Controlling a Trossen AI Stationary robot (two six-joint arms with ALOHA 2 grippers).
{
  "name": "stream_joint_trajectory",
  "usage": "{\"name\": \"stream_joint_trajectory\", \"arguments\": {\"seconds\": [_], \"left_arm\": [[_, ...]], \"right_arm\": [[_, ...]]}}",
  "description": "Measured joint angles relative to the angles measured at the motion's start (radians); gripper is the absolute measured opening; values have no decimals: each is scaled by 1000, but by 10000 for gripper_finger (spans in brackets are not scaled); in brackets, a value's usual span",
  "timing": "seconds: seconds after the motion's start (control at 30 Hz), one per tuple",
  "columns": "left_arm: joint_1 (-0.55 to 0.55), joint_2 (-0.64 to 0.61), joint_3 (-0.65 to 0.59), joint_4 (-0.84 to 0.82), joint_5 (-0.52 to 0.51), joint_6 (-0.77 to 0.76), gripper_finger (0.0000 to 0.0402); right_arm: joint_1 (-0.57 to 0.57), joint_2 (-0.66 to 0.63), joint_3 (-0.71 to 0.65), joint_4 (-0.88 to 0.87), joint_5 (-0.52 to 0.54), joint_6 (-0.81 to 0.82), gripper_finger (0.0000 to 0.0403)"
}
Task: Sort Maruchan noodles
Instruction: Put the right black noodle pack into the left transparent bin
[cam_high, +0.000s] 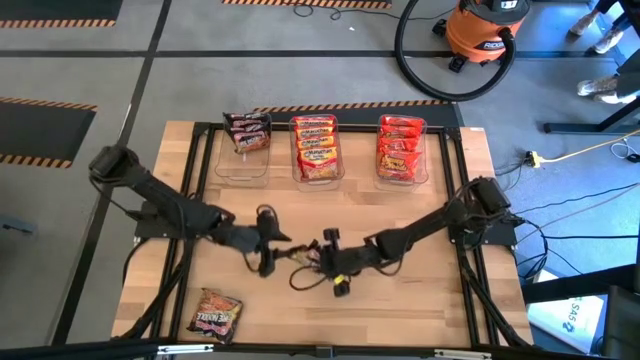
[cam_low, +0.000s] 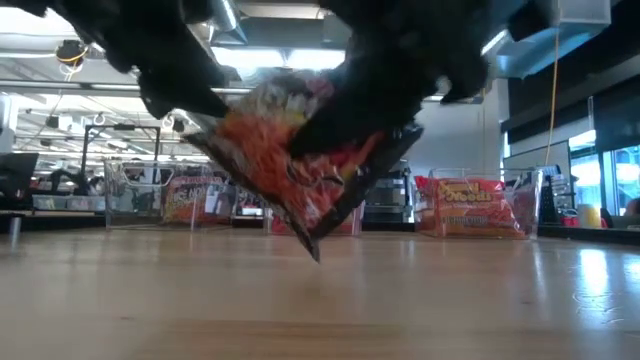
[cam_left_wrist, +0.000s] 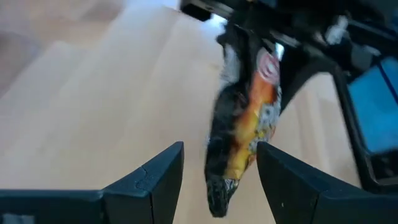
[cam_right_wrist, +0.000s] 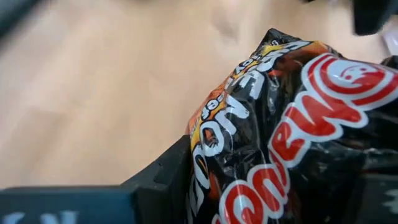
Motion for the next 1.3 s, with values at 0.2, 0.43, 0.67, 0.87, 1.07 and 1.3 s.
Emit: {"name": "stream_joint_trajectory", "arguments": {"seconds": [0.2, 0.43, 0.67, 0.87, 1.07, 1.3], "left_arm": [[102, -28, -22, 21, 16, 46, 196], [164, -30, -19, 18, 15, 104, 196], [189, -46, -17, 31, 42, 131, 207], [179, -46, -17, 53, 108, 150, 250], [172, -34, -17, 112, 185, 199, 272], [173, 20, -18, 106, 192, 208, 259]], "right_arm": [[-84, 0, 59, -143, -22, -144, 139], [-138, 0, 146, -298, -36, -241, 139], [-149, 0, 220, -413, -27, -263, 138], [-146, 1, 227, -381, -44, -265, 138], [-146, 1, 227, -286, -49, -270, 138], [-146, 1, 227, -244, -72, -265, 138]]}}
